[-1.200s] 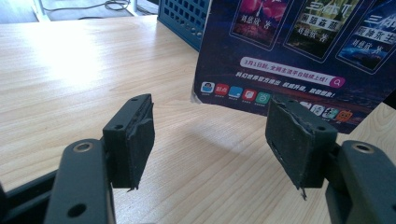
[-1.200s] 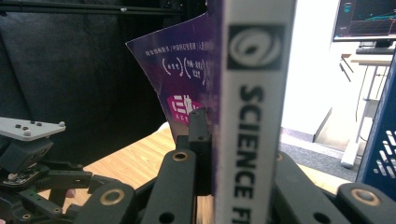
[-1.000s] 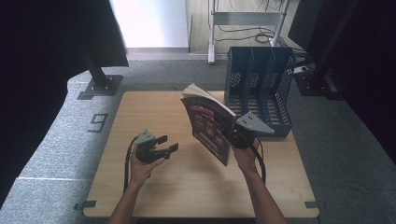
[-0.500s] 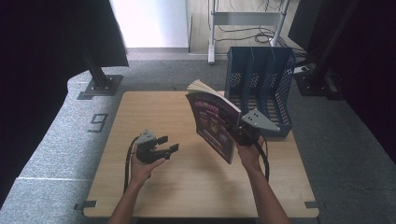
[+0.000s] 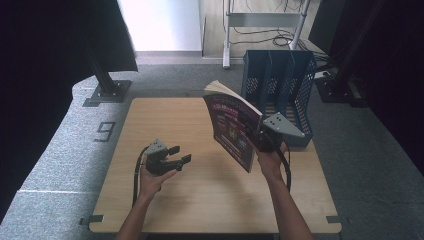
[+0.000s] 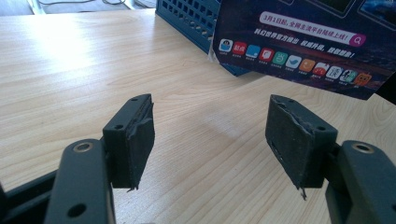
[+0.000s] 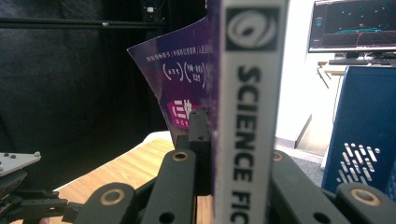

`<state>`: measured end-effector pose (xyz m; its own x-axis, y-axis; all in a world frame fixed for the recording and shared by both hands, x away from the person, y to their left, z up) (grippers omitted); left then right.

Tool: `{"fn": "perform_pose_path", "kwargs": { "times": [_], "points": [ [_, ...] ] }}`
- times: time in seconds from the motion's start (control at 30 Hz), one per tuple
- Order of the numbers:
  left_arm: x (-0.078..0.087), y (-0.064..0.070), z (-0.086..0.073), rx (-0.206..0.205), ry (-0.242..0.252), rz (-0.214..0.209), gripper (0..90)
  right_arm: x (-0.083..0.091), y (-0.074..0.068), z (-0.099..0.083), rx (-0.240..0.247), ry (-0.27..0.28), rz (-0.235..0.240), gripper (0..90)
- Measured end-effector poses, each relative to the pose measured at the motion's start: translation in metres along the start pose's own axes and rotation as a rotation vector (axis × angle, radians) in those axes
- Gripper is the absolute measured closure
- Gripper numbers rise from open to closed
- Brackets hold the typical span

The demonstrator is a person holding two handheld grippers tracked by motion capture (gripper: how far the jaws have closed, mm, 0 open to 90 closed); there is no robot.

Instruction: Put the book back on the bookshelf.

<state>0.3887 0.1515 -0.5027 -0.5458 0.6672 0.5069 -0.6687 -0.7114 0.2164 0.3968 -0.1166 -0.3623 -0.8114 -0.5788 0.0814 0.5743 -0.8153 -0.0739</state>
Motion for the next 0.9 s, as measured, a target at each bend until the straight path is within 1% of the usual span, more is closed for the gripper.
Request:
{"fn": "perform_pose_path", "kwargs": {
  "times": [0.43,0.6,0.9],
  "points": [
    [-0.001,0.000,-0.001,-0.001,-0.007,0.001,32.9,0.002,0.008,0.009,-0.009,0.007,-0.023,81.7],
    [0.000,0.000,0.000,0.000,0.001,0.003,33.2,0.004,0.013,0.015,-0.012,0.017,-0.038,81.7],
    [-0.001,0.000,-0.001,-0.002,-0.007,0.006,33.1,0.003,0.018,0.016,-0.021,0.018,-0.052,81.8]
  ]
}}
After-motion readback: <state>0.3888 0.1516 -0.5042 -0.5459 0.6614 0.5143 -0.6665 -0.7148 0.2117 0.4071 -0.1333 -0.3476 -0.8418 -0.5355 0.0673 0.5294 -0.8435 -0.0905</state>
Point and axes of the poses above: each handheld gripper's, and its own axes: x roughly backward along the jaws, z roughly out of its top, y roughly to its right, the point moved 6 cm from there along -x, roughly forward along the jaws, and after that the axes turned 4 degrees about -y, right-handed, at the moved point
